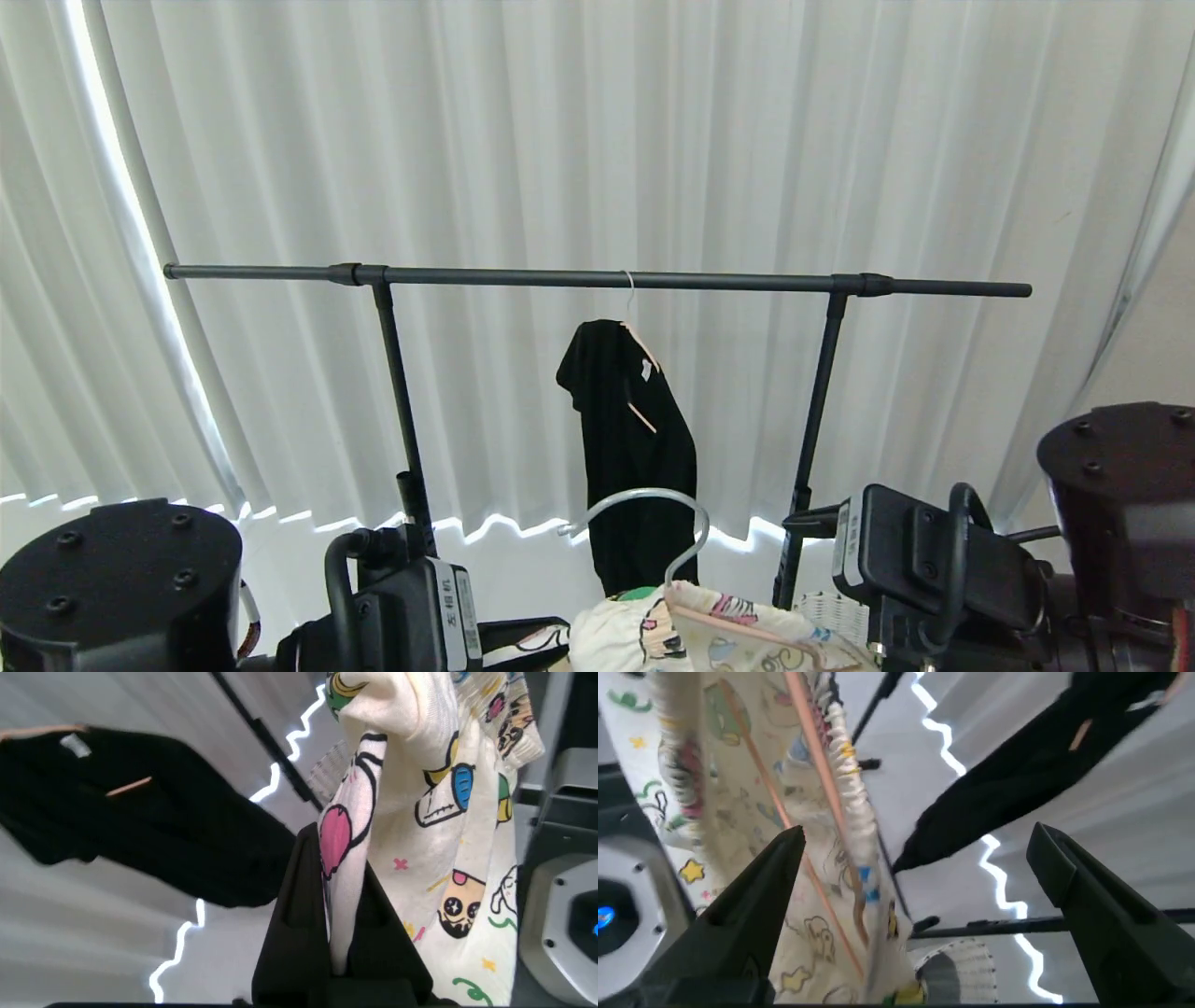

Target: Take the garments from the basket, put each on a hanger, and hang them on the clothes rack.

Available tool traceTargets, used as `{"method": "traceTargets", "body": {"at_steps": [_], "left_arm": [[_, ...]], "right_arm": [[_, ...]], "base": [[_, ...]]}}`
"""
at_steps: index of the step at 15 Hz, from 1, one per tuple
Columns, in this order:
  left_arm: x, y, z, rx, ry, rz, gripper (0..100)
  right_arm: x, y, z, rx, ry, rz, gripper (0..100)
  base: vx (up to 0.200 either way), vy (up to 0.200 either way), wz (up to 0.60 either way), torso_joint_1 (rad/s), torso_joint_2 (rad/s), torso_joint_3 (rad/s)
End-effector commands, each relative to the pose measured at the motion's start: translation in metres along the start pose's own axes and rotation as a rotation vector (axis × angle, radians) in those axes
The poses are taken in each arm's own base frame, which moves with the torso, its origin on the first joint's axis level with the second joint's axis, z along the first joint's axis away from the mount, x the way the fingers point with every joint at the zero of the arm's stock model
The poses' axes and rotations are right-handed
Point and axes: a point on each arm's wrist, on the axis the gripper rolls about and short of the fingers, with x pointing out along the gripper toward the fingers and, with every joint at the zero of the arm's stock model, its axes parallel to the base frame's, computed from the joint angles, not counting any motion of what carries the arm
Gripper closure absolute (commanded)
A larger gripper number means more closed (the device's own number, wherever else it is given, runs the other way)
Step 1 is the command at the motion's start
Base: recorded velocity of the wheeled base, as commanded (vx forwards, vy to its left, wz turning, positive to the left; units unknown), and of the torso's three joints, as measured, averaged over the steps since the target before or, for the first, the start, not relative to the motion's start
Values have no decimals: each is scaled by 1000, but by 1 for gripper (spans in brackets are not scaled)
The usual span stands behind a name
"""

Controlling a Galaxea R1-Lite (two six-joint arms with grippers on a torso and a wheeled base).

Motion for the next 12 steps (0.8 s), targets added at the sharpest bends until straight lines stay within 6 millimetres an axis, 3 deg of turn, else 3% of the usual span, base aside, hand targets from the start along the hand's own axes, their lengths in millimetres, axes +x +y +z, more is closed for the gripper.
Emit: {"method": "traceTargets", "body": {"at_steps": [1,8,9,12], "left_arm": [[1,-2,3,11,-21,-10,100],[2,-3,7,20,-42,-13,100],[2,-3,7,19,-41,-11,100],[2,-3,6,20,-38,-11,100]], "right_arm": [[7,-1,7,-7,22,43,0],[13,-1,5,-29,77,75,0],[13,-1,5,-29,79,76,100],[13,-1,5,-31,79,69,100]], "base": [[0,0,0,0,0,0],[0,0,0,0,0,0],[0,0,0,0,0,0],[0,0,0,0,0,0]]}}
